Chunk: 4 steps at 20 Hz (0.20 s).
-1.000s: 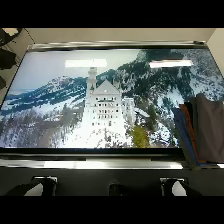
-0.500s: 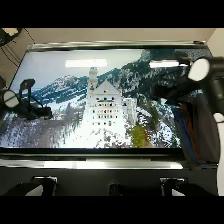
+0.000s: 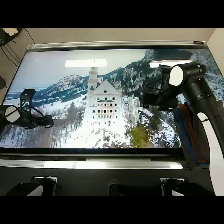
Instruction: Fold the shirts.
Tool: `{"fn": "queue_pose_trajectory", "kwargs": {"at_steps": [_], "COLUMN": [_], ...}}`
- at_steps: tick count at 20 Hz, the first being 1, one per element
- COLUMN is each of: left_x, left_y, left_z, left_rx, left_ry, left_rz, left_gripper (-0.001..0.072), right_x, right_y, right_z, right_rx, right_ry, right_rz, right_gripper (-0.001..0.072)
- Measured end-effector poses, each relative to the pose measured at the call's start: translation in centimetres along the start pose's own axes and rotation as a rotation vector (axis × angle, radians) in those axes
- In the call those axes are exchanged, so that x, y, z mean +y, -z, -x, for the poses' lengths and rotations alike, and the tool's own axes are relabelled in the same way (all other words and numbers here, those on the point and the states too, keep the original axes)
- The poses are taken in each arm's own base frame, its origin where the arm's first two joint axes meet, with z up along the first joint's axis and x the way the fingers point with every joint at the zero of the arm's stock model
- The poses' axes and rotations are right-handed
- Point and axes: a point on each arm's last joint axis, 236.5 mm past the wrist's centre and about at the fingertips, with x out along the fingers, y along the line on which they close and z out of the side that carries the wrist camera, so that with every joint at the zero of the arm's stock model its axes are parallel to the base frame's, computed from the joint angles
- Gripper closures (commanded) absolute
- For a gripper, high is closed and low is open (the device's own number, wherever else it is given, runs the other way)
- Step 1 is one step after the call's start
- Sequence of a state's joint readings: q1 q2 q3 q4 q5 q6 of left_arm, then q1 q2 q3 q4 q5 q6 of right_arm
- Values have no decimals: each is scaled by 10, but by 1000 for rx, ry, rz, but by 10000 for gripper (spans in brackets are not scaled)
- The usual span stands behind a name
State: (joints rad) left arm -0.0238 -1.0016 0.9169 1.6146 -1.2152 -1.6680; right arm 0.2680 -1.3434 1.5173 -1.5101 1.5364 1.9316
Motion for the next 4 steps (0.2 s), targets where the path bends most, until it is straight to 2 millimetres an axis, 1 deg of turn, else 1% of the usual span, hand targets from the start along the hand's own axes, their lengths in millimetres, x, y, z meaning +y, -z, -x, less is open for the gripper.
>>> {"fn": "queue_pose_trajectory", "kwargs": {"at_steps": [4], "left_x": [0], "left_y": [0], "left_z": [0], "left_rx": [-2], "left_ry": [0], "left_rz": [1], "left_gripper": [32], "right_x": [1], "right_y": [1], "right_z": [0], "right_rx": [3], "right_ry": [0], "right_rz": [0], "right_gripper": [17]}}
